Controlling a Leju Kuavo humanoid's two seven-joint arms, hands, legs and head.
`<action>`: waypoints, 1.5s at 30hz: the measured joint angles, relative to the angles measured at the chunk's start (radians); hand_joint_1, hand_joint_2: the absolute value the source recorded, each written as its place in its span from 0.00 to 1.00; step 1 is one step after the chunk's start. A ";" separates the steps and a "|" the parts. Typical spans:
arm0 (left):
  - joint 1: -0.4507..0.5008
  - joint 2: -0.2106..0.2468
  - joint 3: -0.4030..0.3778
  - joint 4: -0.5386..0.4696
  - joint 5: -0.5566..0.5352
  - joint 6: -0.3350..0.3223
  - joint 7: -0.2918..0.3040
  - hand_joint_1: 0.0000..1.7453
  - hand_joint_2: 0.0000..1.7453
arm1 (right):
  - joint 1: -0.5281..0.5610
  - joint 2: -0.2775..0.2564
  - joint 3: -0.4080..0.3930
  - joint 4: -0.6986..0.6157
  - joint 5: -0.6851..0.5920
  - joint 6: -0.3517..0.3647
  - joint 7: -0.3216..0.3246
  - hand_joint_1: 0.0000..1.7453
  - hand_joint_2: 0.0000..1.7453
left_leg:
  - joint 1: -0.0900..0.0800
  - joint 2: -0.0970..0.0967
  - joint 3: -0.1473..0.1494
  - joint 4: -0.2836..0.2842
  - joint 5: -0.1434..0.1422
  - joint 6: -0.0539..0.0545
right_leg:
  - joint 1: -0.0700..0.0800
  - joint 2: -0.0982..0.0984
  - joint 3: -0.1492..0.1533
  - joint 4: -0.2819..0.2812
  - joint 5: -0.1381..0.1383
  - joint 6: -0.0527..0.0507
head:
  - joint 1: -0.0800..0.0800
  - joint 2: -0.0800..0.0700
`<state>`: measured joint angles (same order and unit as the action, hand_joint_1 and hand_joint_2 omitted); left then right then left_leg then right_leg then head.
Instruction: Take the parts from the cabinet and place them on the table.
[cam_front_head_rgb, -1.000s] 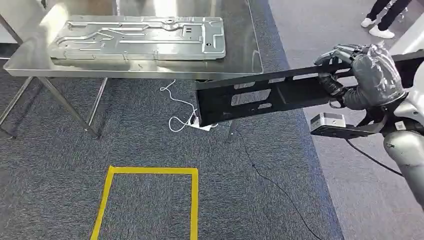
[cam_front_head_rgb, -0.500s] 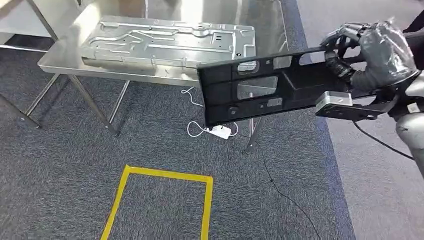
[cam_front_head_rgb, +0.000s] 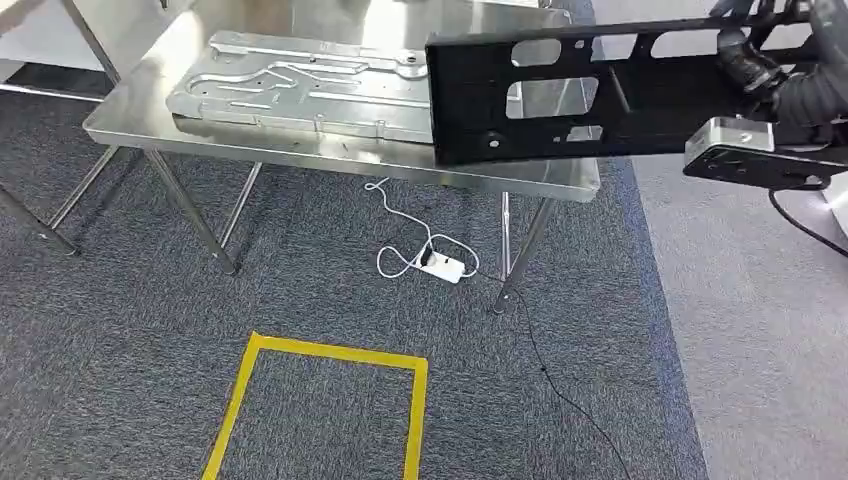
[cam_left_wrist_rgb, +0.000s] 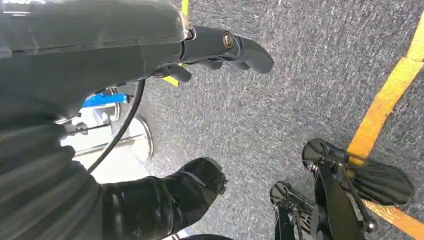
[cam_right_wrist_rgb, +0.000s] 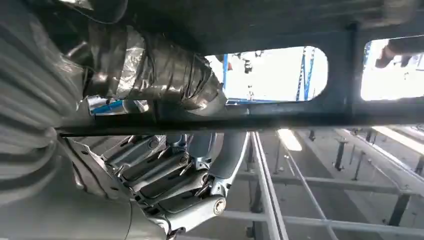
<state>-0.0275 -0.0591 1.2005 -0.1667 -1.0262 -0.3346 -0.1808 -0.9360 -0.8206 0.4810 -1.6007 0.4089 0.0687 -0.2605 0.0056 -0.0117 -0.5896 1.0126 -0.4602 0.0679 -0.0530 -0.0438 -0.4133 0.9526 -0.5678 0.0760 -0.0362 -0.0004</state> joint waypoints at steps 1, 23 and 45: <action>0.000 0.000 0.000 0.000 0.000 0.000 -0.001 0.00 1.00 | -0.005 -0.006 0.000 0.000 -0.001 0.000 0.002 1.00 1.00 | -0.001 0.000 0.005 -0.004 -0.001 0.002 | 0.001 0.018 -0.035 0.063 -0.029 -0.009 | 0.000 0.000; -0.002 -0.003 0.000 0.000 -0.003 -0.003 0.000 0.00 1.00 | -0.007 -0.042 0.016 0.002 -0.001 0.000 0.009 1.00 1.00 | -0.003 0.005 -0.126 0.159 0.045 -0.051 | 0.024 0.037 -0.079 0.059 0.027 -0.075 | 0.004 0.000; -0.011 0.008 0.002 -0.002 0.000 -0.010 0.011 0.00 1.00 | -0.026 0.027 0.072 0.037 0.059 -0.010 0.060 1.00 1.00 | -0.012 -0.014 0.061 -0.015 -0.056 -0.044 | 0.027 0.045 -0.185 0.067 0.123 -0.075 | 0.011 0.000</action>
<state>-0.0388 -0.0511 1.2024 -0.1682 -1.0258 -0.3441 -0.1698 -0.9616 -0.7938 0.5535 -1.5633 0.4677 0.0583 -0.2010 -0.0064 -0.0257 -0.5290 0.9977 -0.5165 0.0235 -0.0261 0.0017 -0.5979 1.0192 -0.4450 0.0007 -0.0256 -0.0004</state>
